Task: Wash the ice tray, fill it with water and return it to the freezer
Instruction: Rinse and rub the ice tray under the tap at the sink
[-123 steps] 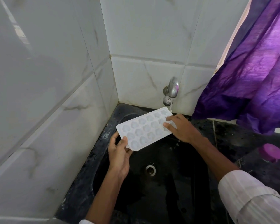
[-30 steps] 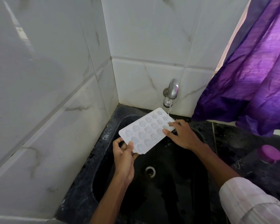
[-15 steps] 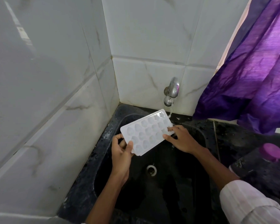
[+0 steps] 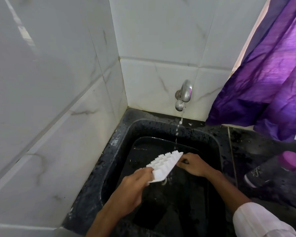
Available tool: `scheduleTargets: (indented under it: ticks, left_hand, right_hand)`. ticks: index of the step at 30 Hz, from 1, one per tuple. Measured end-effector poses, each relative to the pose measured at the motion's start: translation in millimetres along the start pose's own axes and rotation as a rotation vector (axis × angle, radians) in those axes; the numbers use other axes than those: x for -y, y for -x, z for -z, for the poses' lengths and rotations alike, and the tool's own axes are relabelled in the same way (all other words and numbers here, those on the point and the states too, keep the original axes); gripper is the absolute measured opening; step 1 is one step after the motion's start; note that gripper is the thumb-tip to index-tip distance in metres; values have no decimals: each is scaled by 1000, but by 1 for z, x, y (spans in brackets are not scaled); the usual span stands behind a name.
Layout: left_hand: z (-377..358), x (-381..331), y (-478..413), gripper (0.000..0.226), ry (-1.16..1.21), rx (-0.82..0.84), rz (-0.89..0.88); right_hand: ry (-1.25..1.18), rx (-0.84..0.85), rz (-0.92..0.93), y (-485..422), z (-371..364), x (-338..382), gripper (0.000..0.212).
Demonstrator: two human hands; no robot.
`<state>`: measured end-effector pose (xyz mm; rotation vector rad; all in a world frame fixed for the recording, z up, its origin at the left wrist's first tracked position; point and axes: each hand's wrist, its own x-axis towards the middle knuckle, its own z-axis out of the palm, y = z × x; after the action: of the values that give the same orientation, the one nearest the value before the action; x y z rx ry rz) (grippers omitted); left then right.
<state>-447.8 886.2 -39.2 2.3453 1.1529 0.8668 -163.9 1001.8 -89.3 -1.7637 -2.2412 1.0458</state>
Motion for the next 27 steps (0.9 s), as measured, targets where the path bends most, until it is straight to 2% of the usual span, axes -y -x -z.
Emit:
scheduleTargets:
  ticks: [2,5,7,9,12,14,16,19,22,27]
  left_hand:
    - [-2,2,7,23,-88,64,-54]
    - [-11,14,19,41,-209,142,-89]
    - [-19,16,23,44,-211,180,-81]
    - [-27,14,26,38,-117,161,-22]
    - [-32,7,18,22,224,-36,246]
    - [-34,5,3,31,367,-219,446]
    - [-37,9,-16,32,481,-328,636]
    - [-43,21,-47,19,669,-443,875]
    - [-48,26,-69,15,782,-532,988]
    - [-47,26,-89,12,901,-603,1028]
  right_hand:
    - [23,-12,-21,2,-1,-9,20]
    - [27,-7,-55,5,0,-18,21]
    - [6,-19,-78,7,2,-23,20]
    - [-2,-48,-88,8,3,-26,17]
    - [-37,-137,-123,9,6,-29,10]
    - [-92,-243,-138,8,9,-28,5]
    - [-152,-346,-145,5,14,-24,8]
    - [-207,-421,-156,-3,22,-12,18]
    - [-201,-432,-113,-10,34,-2,23]
    - [-139,-369,-67,-20,49,3,37]
